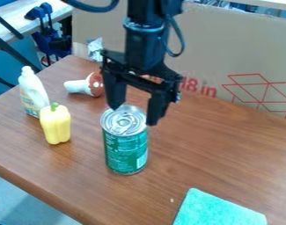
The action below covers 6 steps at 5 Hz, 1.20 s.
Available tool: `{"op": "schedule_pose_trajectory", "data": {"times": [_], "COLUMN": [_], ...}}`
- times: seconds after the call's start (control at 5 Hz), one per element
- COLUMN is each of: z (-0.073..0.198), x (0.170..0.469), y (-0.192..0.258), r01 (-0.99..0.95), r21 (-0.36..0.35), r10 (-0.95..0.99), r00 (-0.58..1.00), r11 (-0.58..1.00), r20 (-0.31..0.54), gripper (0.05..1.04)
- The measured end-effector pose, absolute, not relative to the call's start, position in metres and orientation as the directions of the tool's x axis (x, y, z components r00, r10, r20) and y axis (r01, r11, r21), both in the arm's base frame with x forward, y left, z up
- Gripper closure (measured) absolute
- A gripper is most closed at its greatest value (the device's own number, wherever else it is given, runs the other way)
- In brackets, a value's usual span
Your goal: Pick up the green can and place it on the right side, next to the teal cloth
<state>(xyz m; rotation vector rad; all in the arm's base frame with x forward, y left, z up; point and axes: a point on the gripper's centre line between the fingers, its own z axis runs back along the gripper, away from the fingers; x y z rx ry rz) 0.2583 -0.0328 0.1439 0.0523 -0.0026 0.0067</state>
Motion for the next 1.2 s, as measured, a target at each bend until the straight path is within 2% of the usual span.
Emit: {"op": "schedule_pose_trajectory", "data": {"times": [0.2,0.4,0.8,1.2], "z": [0.125,0.112,0.1,0.101], "x": [0.258,0.258,0.275,0.287], "y": [-0.017,-0.01,-0.031,-0.046], "r01": [-0.055,-0.094,-0.06,-0.029], "r21": [0.02,0.007,-0.003,0.016], "r10": [0.056,0.094,0.06,0.029], "r00": [0.998,0.995,0.998,0.999], "r11": [0.998,0.996,0.998,0.999], "r20": [-0.039,-0.039,-0.033,-0.02], "gripper": [0.083,0.083,0.082,0.083]}}
